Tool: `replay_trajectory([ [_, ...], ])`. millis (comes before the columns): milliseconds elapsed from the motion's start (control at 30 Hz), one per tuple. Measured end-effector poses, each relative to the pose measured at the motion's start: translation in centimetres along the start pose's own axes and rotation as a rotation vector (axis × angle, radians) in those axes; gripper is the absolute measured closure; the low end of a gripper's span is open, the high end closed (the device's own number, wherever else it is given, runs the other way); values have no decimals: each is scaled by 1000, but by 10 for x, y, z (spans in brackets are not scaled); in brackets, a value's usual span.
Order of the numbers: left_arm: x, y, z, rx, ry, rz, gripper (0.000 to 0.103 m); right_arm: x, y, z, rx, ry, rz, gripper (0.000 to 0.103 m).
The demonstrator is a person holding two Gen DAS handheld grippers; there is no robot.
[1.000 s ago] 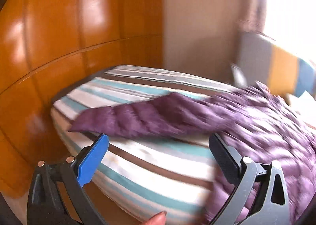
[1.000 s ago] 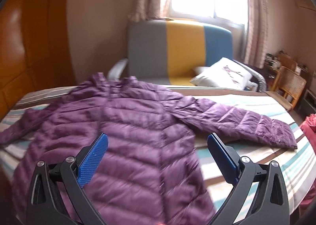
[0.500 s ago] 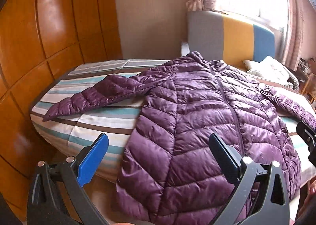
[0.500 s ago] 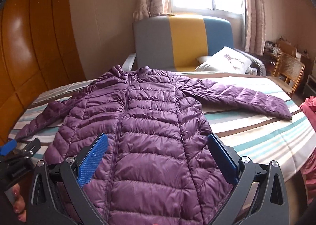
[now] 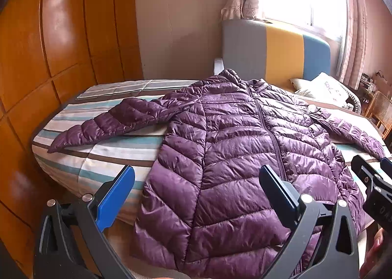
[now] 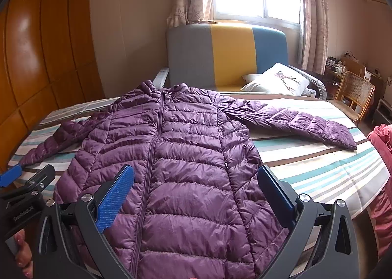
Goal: Fold large clothes
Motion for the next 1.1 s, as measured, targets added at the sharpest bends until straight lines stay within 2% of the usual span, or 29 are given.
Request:
replay_trajectory([
  [1100,6,-4,-2,-29,-11,-16,2,4,-4,0,16,6,-25,3],
])
Point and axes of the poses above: each gripper's, at about its wrist camera, not at the fingertips, and x roughly the way its jaws point, z to its right, y to its top, the point moved 8 cm from there along x, roughly the way its jaws point, and after that the axes turned 14 degrees about x, right-handed, at the moved point
